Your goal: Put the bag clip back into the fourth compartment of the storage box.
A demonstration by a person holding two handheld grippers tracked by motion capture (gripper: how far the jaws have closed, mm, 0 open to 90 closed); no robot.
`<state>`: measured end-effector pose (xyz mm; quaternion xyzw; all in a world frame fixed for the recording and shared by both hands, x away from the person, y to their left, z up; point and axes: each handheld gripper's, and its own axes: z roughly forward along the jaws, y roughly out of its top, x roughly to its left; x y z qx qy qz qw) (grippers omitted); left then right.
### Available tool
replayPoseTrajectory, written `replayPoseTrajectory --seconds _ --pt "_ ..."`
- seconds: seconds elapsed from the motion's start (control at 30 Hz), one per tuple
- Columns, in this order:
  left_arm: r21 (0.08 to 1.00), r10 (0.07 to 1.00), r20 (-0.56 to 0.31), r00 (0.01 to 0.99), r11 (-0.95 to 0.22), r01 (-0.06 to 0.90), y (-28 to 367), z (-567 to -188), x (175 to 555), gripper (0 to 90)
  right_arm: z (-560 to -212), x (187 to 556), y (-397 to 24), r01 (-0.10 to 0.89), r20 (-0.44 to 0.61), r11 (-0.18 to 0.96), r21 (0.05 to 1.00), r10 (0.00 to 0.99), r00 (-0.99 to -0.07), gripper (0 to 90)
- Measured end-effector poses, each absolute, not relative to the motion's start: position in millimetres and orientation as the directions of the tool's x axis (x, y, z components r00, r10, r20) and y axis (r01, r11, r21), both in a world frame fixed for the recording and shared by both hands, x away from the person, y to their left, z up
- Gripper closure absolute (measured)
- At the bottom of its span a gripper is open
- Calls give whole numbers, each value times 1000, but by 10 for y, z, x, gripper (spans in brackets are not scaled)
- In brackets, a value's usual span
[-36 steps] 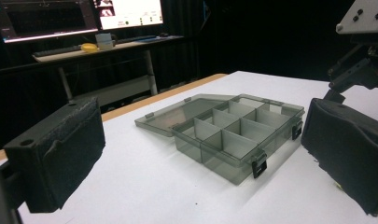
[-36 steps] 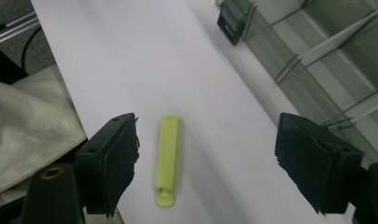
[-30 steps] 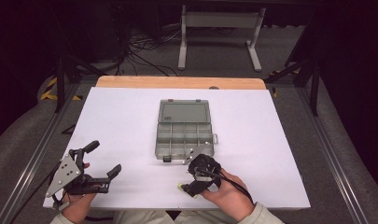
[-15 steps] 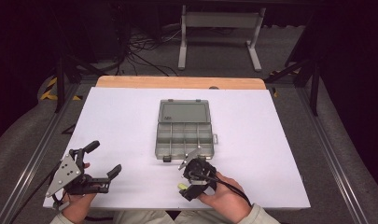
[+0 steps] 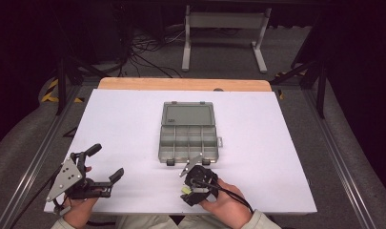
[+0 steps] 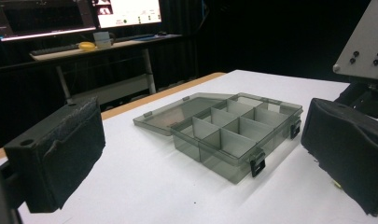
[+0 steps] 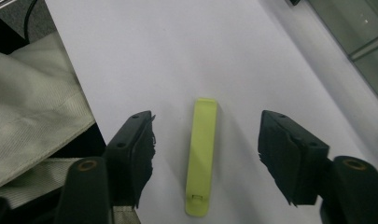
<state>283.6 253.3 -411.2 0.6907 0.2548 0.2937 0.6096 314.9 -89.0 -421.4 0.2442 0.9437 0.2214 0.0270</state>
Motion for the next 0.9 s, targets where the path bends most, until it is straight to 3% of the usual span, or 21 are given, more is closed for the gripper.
replayPoseTrajectory --seconds 0.03,0.57,0.9 --pt "993 710 92 698 -122 -7 2534 -4112 2836 1 -4230 3145 -880 452 57 783 427 476 -878 450" --pt "992 709 94 699 -123 -8 2543 -4108 2833 1 -4273 3134 -854 448 40 799 401 473 -880 760" --pt "992 710 95 698 -125 -8 2543 -4107 2832 1 -4234 3129 -871 452 38 790 413 481 -876 781"
